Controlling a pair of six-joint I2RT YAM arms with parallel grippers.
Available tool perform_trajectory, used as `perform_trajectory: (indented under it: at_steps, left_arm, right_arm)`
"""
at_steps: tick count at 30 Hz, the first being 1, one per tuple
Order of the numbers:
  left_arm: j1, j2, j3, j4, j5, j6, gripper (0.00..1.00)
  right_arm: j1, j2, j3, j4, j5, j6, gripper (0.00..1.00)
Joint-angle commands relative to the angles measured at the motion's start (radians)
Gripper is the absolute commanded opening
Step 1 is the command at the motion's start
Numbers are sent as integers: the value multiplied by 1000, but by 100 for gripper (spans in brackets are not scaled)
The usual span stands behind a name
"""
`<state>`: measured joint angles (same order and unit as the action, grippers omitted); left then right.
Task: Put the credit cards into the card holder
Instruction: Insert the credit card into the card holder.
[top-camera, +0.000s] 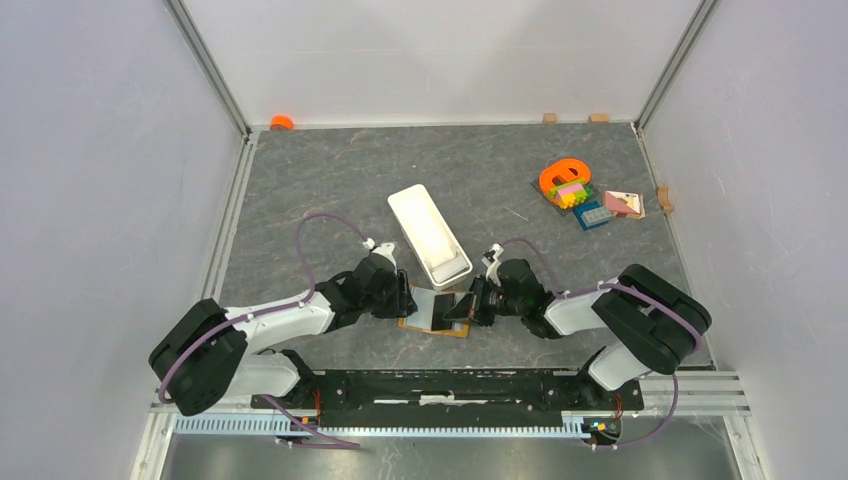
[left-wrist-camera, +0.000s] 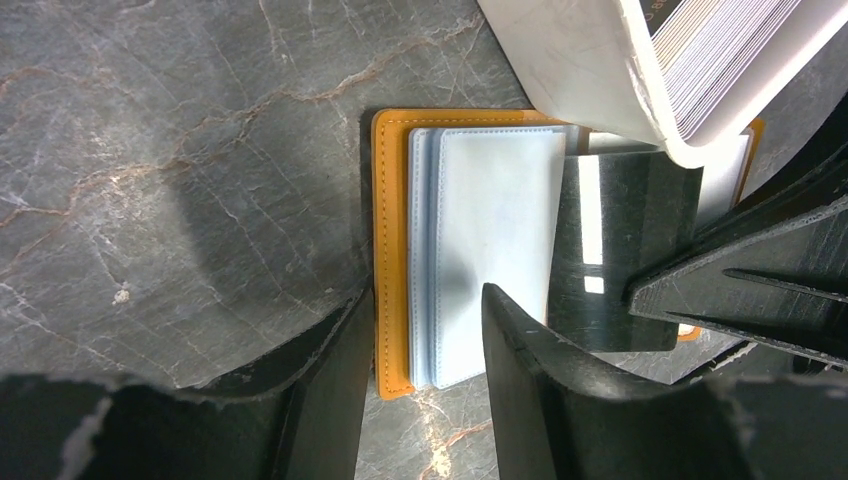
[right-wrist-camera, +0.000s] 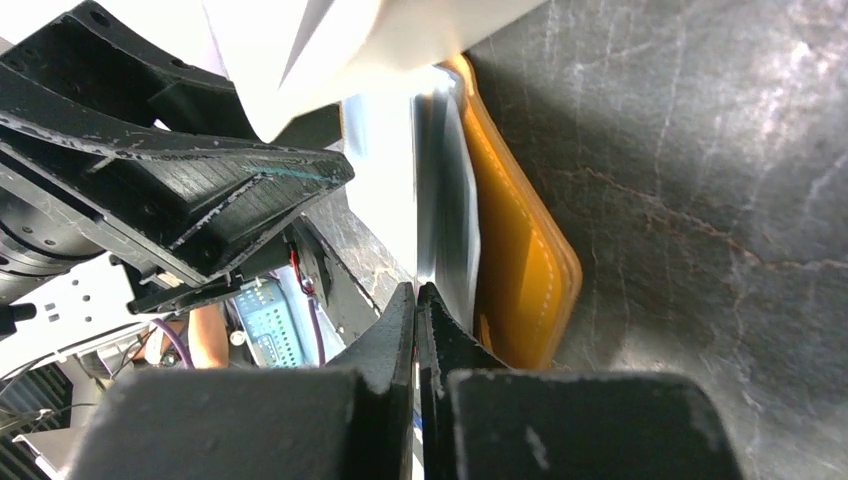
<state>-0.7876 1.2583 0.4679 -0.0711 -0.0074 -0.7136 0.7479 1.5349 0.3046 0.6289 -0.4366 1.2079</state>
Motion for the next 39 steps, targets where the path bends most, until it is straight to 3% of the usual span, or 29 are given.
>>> perform_trajectory:
  at_steps: [1,19,39]
  left_arm:
    - [-4,43,-13,-64,-31,47,51]
    - [-4,49,-12,-66,-21,53,49]
    - [-4,10,-69,35,129,35,44]
  right_arm:
    - [-5,23,48,35,-2,0,0]
    - [-9,53,42,-46,83,-72,0]
    - [72,108,40,57,135,-7,0]
